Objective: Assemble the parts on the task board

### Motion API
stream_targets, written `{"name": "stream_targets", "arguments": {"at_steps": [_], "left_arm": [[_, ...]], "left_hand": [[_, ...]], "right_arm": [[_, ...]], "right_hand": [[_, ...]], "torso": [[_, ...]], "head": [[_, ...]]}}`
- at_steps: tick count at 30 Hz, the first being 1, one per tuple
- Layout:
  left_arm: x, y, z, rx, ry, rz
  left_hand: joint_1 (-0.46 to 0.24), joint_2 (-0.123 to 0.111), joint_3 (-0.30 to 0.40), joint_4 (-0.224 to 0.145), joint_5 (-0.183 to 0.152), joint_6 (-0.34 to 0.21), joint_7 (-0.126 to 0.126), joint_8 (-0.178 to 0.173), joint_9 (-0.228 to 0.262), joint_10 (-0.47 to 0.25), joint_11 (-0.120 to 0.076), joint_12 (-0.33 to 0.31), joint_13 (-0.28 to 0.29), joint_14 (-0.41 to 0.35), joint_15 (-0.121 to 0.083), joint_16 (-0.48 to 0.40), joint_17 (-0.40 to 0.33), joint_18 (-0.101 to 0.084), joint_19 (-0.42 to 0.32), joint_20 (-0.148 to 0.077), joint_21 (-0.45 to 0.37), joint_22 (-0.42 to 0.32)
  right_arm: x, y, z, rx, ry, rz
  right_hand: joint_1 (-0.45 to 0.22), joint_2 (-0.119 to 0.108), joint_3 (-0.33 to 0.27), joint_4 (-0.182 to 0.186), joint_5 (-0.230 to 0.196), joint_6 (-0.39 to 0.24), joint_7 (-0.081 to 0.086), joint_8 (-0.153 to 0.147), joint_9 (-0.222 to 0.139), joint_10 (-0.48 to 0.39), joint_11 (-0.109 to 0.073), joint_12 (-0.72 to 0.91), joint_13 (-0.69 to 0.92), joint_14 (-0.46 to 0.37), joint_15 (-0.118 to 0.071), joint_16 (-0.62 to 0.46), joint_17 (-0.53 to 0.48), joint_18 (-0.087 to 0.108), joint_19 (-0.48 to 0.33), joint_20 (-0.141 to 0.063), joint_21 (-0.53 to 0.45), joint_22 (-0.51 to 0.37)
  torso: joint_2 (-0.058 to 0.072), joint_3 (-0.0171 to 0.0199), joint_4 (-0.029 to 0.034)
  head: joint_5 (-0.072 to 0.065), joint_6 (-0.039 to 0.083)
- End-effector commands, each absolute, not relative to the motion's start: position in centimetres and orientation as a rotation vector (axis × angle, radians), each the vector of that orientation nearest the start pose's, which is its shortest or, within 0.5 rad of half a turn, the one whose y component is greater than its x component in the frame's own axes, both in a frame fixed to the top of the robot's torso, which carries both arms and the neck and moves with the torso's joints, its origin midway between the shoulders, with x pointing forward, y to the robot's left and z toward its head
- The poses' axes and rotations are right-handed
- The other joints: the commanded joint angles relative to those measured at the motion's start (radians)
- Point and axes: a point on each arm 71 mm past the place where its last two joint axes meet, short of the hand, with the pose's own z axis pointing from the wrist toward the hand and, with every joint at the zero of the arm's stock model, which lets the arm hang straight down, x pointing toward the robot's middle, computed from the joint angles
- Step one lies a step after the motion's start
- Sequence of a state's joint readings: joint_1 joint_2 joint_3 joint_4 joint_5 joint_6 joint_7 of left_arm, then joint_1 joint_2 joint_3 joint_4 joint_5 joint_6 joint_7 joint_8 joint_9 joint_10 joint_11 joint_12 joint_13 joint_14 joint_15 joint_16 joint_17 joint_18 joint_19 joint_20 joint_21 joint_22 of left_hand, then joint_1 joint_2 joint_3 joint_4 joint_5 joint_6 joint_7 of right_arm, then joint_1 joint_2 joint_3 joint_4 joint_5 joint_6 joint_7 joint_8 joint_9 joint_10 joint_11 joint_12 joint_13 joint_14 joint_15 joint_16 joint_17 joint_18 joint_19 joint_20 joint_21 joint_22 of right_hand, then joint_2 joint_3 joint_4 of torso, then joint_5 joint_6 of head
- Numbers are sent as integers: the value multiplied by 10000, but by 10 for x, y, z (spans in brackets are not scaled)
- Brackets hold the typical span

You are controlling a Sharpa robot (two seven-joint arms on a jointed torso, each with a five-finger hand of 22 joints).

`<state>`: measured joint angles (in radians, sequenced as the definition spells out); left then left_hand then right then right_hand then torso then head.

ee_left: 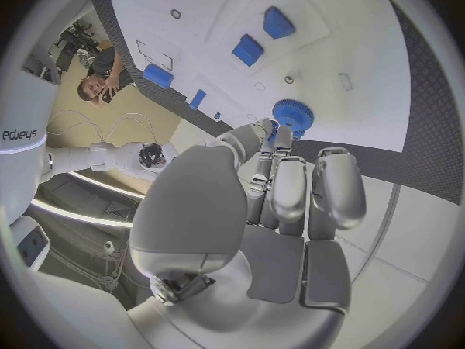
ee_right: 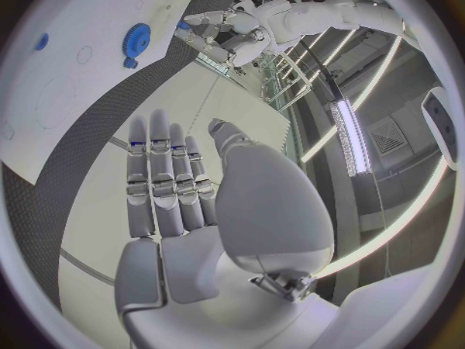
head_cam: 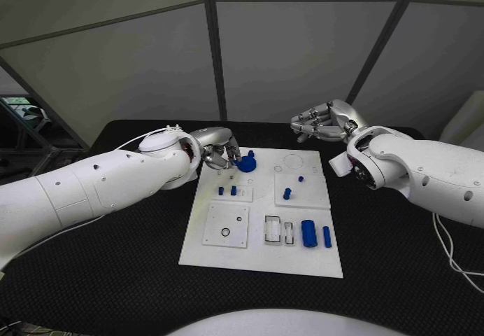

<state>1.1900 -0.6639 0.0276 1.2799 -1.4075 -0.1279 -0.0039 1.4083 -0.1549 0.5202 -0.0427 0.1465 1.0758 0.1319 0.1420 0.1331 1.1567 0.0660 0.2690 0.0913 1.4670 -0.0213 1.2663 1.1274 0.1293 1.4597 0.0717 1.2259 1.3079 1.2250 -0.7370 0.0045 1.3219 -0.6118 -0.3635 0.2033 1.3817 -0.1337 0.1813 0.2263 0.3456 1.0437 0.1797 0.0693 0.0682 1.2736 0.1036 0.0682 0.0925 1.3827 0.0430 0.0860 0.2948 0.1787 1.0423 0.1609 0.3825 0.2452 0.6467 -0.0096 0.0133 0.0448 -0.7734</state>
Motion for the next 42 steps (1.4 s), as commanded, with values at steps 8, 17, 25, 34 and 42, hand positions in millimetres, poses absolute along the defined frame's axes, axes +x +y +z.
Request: {"name": "stream_targets", "arguments": {"at_steps": [8,17,25,34,42], "left_arm": [[527,185,-201,1382,18504,-6879],[528,186,-210,1304,18779,-6757],[528,183,-216,1299,18917,-6777],[528,181,-218,1319,18997,-6800],[528,179,-219,1354,19050,-6833]], "left_hand": [[-122,-68,63,-9,-67,62,-4,-92,-21,93,-25,-102,-9,188,30,54,-40,-541,36,45,56,109],[-129,-74,67,-17,-66,72,-9,-101,-26,109,-30,-118,-7,183,29,53,-56,-540,33,46,52,109],[-129,-74,68,-20,-66,75,-10,-103,-27,114,-31,-122,-6,180,28,49,-65,-537,29,47,41,102],[-129,-70,76,-28,-64,88,-13,-109,-30,134,-36,-133,-3,170,26,32,-101,-549,46,47,99,147],[-130,-61,85,-46,-65,122,-20,-116,-36,185,-46,-146,10,156,20,29,-128,-551,47,47,112,162]], "right_arm": [[533,-210,-161,5584,15258,11589],[533,-209,-161,5554,15259,11597],[533,-209,-161,5542,15265,11613],[533,-208,-161,5537,15271,11620],[533,-208,-161,5529,15276,11635]], "right_hand": [[5,113,-17,-59,64,-56,-23,-6,6,-49,7,-21,-13,39,33,-54,-15,43,100,2,-62,-11],[5,113,-17,-59,64,-56,-23,-6,6,-49,7,-21,-13,39,33,-54,-15,43,100,2,-62,-11],[5,113,-17,-59,64,-56,-23,-6,6,-49,7,-21,-13,39,33,-54,-15,43,100,2,-62,-11],[5,113,-17,-59,64,-56,-23,-6,6,-49,7,-21,-13,39,33,-54,-15,43,100,2,-62,-11],[5,113,-17,-59,64,-56,-23,-6,6,-49,7,-21,-13,39,33,-54,-15,43,100,2,-62,-11]], "torso": [[-3,-1,-7],[12,7,-25],[9,4,-6],[10,4,-21],[2,6,-10]], "head": [[22,11],[55,26],[28,4],[36,-16],[31,-33]]}}
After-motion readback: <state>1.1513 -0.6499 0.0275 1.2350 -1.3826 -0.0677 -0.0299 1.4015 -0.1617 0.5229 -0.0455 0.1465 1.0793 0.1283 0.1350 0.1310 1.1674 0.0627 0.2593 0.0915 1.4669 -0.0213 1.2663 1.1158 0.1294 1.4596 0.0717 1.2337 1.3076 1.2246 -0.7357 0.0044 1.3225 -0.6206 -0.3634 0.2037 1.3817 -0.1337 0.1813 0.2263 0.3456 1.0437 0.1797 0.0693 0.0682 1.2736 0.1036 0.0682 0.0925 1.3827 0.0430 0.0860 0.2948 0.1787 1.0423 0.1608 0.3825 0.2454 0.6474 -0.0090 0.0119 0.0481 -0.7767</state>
